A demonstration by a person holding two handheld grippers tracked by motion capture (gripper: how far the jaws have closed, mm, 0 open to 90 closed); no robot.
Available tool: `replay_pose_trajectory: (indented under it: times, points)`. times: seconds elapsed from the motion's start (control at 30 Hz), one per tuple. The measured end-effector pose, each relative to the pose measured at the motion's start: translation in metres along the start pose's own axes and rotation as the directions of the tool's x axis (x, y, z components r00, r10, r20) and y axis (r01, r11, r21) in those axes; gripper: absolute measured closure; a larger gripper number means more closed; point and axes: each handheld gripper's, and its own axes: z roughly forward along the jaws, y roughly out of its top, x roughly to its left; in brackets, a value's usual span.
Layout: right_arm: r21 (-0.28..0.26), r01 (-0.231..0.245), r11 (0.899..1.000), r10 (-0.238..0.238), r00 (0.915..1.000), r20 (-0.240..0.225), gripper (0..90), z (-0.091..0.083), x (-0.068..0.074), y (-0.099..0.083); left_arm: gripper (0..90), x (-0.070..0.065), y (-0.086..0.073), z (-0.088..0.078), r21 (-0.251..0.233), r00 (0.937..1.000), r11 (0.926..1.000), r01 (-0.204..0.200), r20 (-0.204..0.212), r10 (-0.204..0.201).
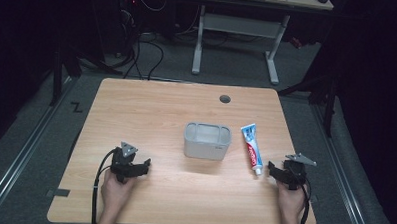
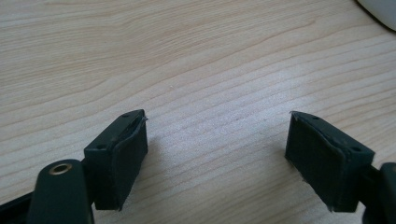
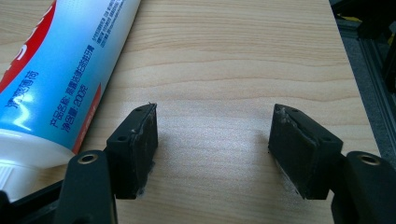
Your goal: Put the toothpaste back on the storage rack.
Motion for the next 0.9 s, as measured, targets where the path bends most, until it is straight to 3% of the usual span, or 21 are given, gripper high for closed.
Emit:
replay_pose_trajectory:
  times: [0.9]
  points:
    - [-0.002, 0.003, 1.0, -0.003, 1.0, -0.006, 31.1, 0.0019, 0.0007, 0.0015, 21.3, 0.0, 0.0002, 0.0, 0.001, 1.0, 1.0, 0.0, -0.001, 0.0]
